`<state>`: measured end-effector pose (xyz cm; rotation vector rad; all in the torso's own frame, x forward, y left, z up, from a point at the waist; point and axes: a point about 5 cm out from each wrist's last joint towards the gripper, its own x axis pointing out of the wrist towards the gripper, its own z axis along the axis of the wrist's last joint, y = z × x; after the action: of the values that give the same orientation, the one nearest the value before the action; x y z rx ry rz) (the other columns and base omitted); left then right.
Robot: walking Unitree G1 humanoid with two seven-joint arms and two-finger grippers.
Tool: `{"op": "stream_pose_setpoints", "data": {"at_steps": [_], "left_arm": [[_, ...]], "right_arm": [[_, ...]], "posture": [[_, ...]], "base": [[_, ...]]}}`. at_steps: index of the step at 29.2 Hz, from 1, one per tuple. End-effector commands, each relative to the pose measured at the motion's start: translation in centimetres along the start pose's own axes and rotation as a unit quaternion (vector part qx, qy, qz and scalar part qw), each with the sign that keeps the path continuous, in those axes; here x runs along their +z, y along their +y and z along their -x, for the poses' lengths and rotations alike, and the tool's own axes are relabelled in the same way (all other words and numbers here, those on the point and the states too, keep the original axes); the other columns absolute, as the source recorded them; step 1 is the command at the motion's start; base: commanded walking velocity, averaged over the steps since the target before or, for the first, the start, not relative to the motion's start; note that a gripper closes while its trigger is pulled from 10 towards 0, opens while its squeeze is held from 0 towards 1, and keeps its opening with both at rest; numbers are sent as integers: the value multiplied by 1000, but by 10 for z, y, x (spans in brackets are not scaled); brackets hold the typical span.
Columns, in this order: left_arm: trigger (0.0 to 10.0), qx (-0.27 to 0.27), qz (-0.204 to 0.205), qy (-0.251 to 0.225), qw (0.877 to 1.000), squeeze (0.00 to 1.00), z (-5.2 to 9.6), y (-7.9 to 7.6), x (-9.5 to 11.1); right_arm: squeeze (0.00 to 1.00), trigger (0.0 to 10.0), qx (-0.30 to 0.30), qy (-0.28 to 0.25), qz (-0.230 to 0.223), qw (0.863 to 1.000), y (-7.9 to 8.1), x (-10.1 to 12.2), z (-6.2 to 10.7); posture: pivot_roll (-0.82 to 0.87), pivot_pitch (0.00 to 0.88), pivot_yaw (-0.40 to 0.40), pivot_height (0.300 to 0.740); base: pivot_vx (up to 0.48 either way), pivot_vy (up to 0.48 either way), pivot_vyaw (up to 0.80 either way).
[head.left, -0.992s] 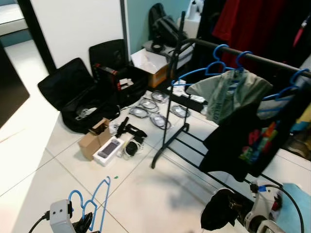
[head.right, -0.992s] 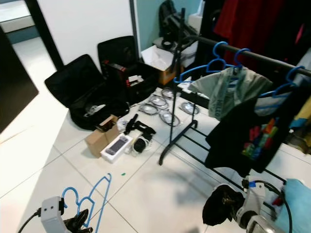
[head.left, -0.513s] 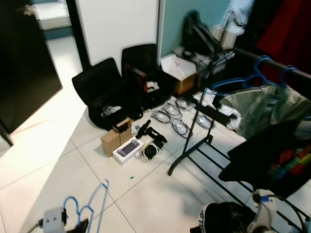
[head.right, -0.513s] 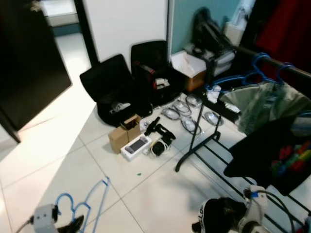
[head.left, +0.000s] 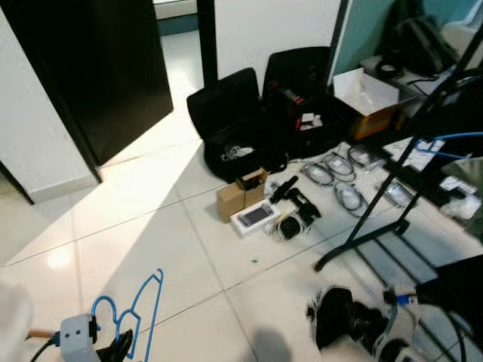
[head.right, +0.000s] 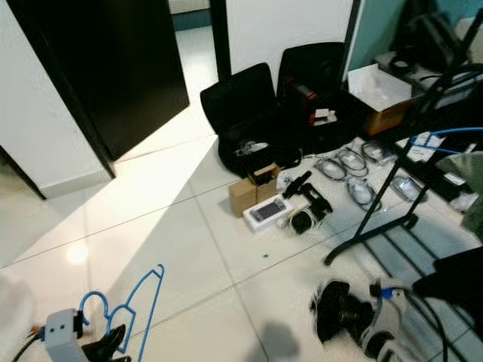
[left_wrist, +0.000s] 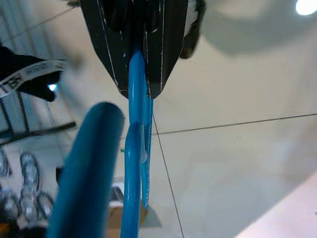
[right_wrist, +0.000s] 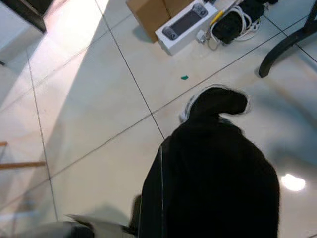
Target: Hang hanger
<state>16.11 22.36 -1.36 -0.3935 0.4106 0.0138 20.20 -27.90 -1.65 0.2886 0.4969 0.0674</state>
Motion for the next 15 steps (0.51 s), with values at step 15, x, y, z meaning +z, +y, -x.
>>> {"op": "stream_pose_setpoints", "data": {"at_steps": [15], "left_arm": [[10000, 2, -9, 18, 1000, 0, 3, 2, -4]], "right_arm": [[0, 10000, 2, -11, 1, 1000, 3, 5, 0]], "posture": [[18, 144, -29, 740]], "base": [[0, 0, 684]]}}
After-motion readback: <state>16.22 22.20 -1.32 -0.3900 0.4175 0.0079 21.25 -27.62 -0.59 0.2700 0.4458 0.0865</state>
